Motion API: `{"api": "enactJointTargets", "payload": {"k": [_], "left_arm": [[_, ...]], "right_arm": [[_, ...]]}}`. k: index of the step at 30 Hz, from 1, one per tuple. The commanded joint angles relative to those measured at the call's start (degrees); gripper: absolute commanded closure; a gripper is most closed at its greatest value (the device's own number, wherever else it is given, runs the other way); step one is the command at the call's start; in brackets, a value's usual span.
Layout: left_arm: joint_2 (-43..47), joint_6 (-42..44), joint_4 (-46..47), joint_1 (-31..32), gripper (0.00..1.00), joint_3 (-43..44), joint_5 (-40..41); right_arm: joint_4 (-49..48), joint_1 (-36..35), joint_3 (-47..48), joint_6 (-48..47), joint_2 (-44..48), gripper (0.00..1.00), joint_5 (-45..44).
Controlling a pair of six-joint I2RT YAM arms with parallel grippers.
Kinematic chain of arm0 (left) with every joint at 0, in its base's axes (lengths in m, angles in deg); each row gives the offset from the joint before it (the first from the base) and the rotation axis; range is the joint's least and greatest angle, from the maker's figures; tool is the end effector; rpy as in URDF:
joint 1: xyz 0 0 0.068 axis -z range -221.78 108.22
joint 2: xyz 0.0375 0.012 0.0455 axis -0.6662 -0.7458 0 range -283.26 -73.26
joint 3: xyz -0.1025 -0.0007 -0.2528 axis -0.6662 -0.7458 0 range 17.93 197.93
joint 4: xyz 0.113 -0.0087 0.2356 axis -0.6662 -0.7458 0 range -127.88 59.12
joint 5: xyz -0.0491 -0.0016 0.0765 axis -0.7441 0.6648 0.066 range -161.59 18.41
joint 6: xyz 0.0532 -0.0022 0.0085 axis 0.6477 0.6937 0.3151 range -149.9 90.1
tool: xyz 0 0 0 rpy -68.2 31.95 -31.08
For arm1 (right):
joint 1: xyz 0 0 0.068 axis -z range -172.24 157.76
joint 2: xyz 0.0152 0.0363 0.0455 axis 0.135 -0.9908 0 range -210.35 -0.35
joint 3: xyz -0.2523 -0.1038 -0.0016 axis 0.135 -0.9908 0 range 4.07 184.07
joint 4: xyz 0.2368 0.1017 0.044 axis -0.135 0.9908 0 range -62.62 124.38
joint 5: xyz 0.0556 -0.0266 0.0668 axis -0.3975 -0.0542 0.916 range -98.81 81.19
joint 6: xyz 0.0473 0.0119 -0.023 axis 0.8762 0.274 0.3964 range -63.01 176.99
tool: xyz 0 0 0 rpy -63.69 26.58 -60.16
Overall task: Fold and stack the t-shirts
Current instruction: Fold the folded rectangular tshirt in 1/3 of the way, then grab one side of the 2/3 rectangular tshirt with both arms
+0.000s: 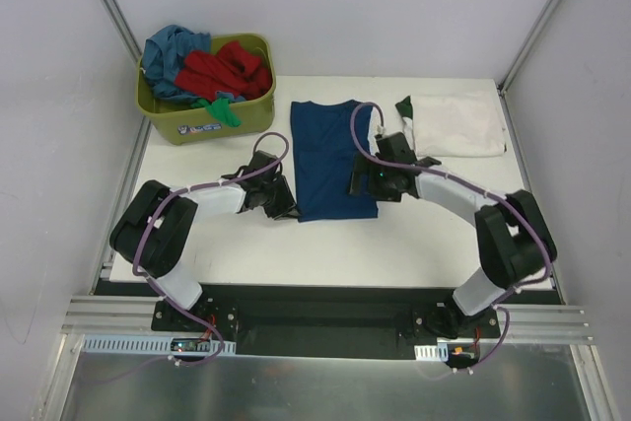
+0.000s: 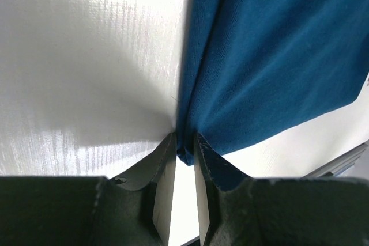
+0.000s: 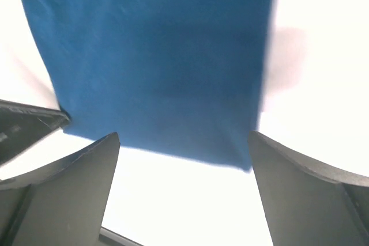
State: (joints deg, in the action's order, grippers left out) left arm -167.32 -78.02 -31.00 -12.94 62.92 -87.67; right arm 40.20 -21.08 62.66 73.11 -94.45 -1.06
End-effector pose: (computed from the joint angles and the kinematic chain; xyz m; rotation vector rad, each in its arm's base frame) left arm 0.2714 -0.1606 0.1491 -0.3021 2.5959 -0.8927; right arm 0.3006 0.1710 0.2018 -0.3371 2.4485 0.5141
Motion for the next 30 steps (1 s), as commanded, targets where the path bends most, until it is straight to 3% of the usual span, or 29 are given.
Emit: {"api": "enactJointTargets", "payload": {"k": [1,6,16,26,30], "left_arm": [[0.19,0.22,-3.31,0.78,0.8,-1.75,0.69],[1.33,0.22,-3.31,0.78,0.8,-1.84,0.34],[8.28,-1.63,-3.31,1.04,0.69,-1.75,1.57],[-1.12,-1.45,-3.31,2.1,0.68,1.76,0.34],[-3.67,-1.45,-3.4,2.97,0.74,3.52,0.43]], "right_arm": [[-1.04,0.36,-7.77,4.09,11.55,0.03,-3.88],[-1.31,1.06,-13.93,4.1,15.0,0.03,-3.18],[-1.74,2.3,-12.71,4.09,12.46,0.0,-2.12],[-4.55,3.7,-11.3,5.5,6.57,0.13,1.74],[-6.23,3.97,-11.57,6.64,3.15,0.29,4.64]]}}
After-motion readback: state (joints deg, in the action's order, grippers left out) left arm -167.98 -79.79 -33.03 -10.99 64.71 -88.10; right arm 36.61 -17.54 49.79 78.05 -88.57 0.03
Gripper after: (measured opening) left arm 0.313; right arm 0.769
